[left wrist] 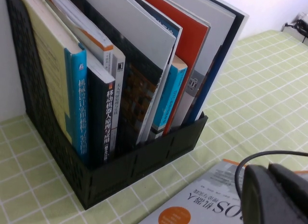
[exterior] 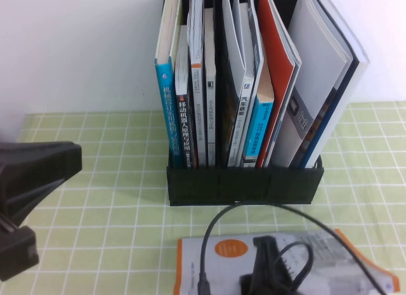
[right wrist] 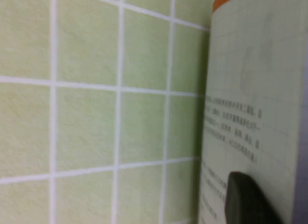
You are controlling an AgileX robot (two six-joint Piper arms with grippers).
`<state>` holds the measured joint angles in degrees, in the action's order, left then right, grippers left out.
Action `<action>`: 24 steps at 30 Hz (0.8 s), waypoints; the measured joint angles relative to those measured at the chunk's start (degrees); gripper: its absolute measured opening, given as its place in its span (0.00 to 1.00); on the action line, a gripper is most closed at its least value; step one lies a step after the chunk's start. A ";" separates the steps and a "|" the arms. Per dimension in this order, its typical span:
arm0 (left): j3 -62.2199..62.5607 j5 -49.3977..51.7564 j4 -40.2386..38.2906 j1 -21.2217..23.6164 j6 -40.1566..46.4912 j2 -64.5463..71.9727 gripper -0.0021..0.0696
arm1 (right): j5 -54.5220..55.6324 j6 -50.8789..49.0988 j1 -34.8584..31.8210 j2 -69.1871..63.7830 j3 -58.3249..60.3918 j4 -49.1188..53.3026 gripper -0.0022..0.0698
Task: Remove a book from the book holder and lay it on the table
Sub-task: Place the picked book on the book
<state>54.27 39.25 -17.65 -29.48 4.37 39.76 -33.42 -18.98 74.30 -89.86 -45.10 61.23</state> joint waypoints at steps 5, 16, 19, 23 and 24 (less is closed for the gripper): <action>0.00 0.67 0.14 0.00 -0.10 0.00 0.03 | 6.43 -4.71 0.00 -3.53 0.00 -2.85 0.26; 0.00 1.80 1.48 0.00 -0.10 0.00 0.03 | 11.89 -9.40 -5.06 -7.21 -0.11 -0.84 0.26; 0.00 1.85 1.48 0.00 -0.19 0.00 0.03 | 12.50 -10.36 -9.63 -7.21 -0.11 0.42 0.26; 0.00 1.85 1.48 0.00 -0.22 0.00 0.03 | 12.36 -10.56 -13.16 -7.21 -0.11 1.33 0.26; 0.00 1.85 1.48 0.00 -0.22 0.00 0.03 | 12.36 -10.56 -13.31 -7.21 -0.11 1.55 0.26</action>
<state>54.27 41.09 -16.17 -29.48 4.15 39.76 -21.06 -29.55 60.99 -97.06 -45.21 62.78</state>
